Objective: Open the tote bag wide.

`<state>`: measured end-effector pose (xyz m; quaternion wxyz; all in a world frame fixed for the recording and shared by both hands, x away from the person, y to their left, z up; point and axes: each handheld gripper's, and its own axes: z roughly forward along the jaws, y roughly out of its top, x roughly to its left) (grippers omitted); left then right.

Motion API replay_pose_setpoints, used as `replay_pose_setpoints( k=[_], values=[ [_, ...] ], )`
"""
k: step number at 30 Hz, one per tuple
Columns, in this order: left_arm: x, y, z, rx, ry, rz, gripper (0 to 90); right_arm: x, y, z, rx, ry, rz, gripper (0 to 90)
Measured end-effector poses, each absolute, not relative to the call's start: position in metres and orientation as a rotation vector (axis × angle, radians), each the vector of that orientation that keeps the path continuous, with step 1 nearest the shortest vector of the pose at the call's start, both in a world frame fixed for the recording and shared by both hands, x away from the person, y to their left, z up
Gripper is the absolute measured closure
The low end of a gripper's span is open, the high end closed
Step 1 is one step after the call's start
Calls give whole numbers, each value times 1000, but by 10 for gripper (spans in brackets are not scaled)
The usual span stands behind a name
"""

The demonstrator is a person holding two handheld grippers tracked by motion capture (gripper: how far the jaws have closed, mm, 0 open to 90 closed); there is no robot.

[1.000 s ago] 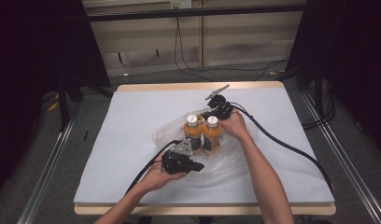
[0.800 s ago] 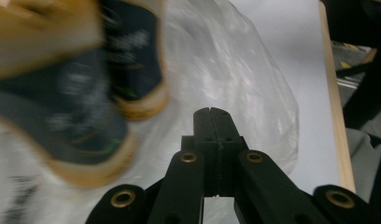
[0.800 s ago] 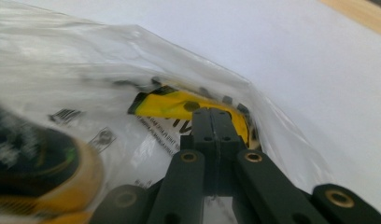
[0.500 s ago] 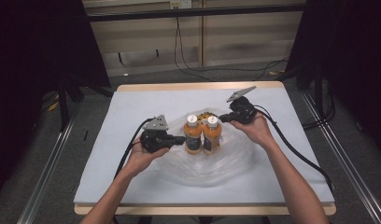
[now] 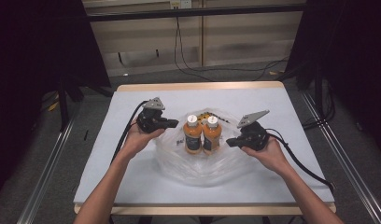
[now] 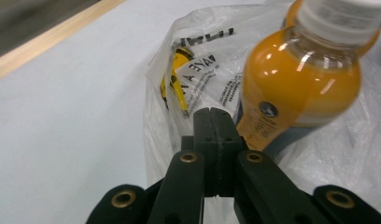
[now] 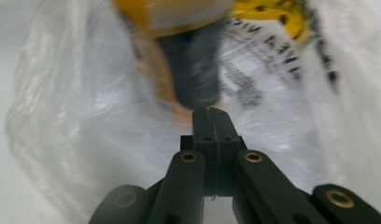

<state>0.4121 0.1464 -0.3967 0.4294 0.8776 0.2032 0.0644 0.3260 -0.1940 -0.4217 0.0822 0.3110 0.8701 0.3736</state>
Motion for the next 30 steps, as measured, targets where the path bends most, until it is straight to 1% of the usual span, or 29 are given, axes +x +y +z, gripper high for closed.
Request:
replay_pose_setpoints(
  k=[3,5,7,8,10,12,13,16,20,23,24,25,26,27,28,30],
  values=[
    [423,138,-400,2241,503,146,900,320,-186,-428,911,2633,1116,900],
    [429,133,-407,2244,514,116,900,319,-184,-430,907,2637,1105,900],
    [432,127,-417,2296,516,111,900,316,-179,-439,909,2651,1101,900],
    [435,121,-427,2350,502,100,900,316,-177,-443,906,2661,1095,900],
    [437,118,-433,2380,483,106,900,315,-175,-446,897,2671,1072,900],
    [438,110,-442,2388,522,96,900,313,-170,-454,878,2689,1045,900],
    [440,108,-444,2410,503,89,900,313,-169,-456,875,2691,1023,900],
    [441,101,-455,2412,530,74,900,313,-168,-463,872,2704,1008,900],
    [442,95,-465,2444,536,84,900,313,-169,-467,886,2711,994,900],
    [444,95,-469,2469,536,104,900,312,-170,-470,879,2712,965,900],
    [446,100,-469,2471,545,131,900,311,-172,-473,883,2707,996,900],
    [448,104,-469,2464,553,120,900,311,-173,-473,875,2707,993,900],
    [448,105,-471,2426,595,122,900,309,-173,-472,879,2706,980,900],
    [451,110,-470,2449,578,146,900,309,-174,-472,865,2709,977,900],
    [451,111,-472,2412,622,136,900,309,-174,-472,878,2706,968,900],
    [454,114,-472,2425,607,134,900,308,-175,-472,887,2706,973,900]
  ],
)
